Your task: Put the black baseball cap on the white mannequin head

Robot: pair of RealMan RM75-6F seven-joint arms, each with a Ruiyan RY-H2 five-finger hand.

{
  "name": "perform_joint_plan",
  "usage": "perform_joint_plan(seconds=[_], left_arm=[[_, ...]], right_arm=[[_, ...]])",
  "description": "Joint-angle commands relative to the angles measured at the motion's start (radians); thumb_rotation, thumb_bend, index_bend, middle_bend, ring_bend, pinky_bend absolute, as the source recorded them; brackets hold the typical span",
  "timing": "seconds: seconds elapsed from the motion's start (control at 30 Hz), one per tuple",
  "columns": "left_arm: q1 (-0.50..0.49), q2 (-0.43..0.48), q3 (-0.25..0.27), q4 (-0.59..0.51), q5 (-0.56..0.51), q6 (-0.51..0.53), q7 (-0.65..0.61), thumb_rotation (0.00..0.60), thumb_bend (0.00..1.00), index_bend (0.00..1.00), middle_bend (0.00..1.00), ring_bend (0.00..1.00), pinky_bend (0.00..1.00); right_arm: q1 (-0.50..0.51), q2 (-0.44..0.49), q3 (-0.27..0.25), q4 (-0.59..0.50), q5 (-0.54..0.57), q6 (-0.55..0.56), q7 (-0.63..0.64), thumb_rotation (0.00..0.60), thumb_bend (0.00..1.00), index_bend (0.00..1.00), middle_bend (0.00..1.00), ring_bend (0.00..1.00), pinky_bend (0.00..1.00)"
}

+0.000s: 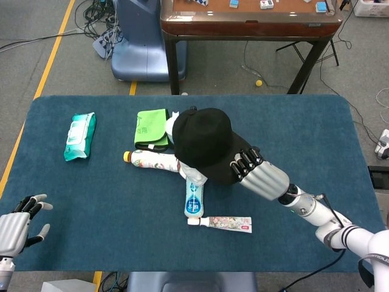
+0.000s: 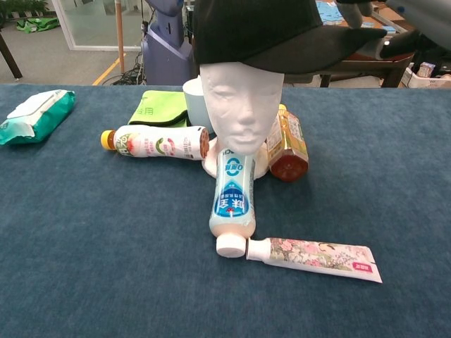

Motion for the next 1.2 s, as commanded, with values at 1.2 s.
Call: perform_joint_plan(seconds=[1.2], left_arm=[[-0.003,0.010,0.006,-0.008,-0.007,-0.014,-0.002,0.600,0.30,0.37,0.21,0.15,0.38]], right_arm=[[-0.039,-0.202,0.049,0.131,-0.015,-0.050,0.083,0.600,0.61,0.74,0.65,0.49,0.57]])
